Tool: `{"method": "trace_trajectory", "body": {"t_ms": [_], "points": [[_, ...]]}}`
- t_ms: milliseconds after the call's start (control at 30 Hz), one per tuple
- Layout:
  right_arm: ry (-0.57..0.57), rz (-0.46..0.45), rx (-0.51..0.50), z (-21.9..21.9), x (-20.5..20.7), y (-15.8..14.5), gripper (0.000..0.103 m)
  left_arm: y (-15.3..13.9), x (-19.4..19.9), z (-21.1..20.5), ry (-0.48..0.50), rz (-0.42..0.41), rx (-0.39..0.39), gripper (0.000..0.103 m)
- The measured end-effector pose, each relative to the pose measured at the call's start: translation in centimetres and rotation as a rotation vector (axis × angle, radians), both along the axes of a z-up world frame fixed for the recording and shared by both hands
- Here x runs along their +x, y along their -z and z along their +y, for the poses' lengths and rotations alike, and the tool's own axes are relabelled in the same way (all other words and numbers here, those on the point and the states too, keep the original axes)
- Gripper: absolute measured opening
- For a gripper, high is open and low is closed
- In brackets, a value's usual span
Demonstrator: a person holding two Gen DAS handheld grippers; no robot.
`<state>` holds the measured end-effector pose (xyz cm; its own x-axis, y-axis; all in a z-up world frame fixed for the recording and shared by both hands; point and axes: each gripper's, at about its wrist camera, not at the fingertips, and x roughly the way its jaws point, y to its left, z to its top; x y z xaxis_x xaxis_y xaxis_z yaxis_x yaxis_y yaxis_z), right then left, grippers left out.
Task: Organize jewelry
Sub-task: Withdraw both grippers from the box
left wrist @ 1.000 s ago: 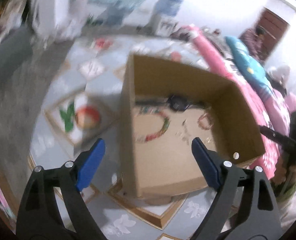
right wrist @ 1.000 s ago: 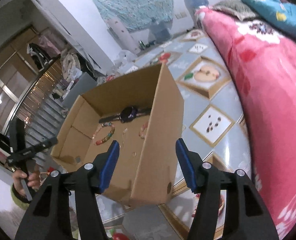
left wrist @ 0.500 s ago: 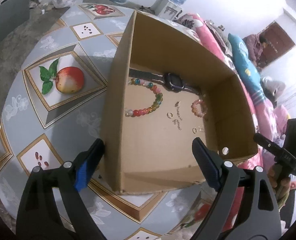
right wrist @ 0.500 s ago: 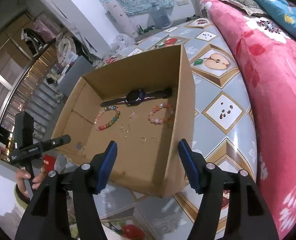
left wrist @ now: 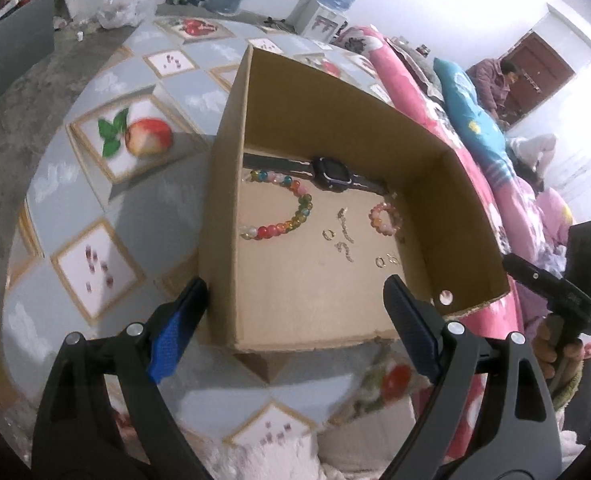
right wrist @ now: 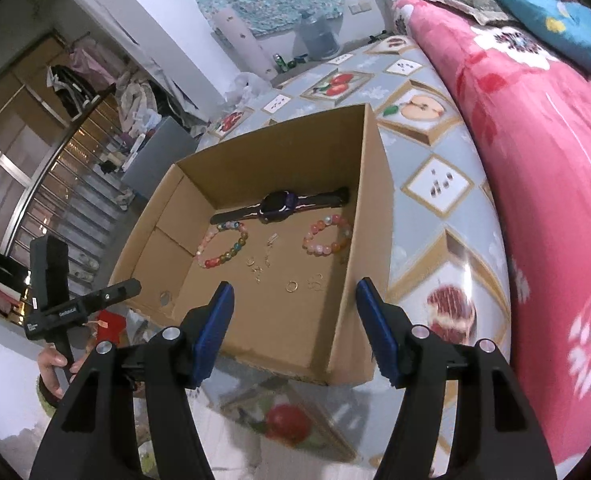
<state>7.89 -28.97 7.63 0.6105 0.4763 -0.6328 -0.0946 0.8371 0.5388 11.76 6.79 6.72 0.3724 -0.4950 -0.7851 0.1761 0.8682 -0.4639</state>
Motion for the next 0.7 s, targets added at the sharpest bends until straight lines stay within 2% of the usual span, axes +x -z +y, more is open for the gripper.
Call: {"method": "trace_trajectory", "body": {"t_ms": [167, 433, 500, 567, 667, 700], "points": [[0.011, 0.014, 0.019, -0.1, -2.7, 1.3, 0.063, 1.3, -3.4, 0.6, -0.011, 0.033, -0.057, 0.085], [0.047, -0.026, 0.033, -0.2, -4.4, 2.1, 0.063, 1.2, -5.9, 0.2, -0.022, -0.047, -0.028, 0.085], [0.067, -0.062, 0.02, -0.3, -5.3, 1.6, 0.063, 0.4, -6.9, 0.7, -0.049, -0.099, -0.039, 0.085], [0.099, -0.106, -0.021, -0.3, -6.6, 0.9, 0.063, -1.0, -8.3, 1.1, -0.074, -0.213, -0.003, 0.086], [0.146, -0.192, -0.098, -0.2, -9.5, -0.1, 0.074, -2.9, -11.1, 1.4, -0.097, -0.362, 0.054, 0.087], [0.154, -0.217, -0.124, 0.0, -10.4, -0.3, 0.077, -3.2, -11.8, 1.5, -0.1, -0.384, 0.068, 0.088]]}}
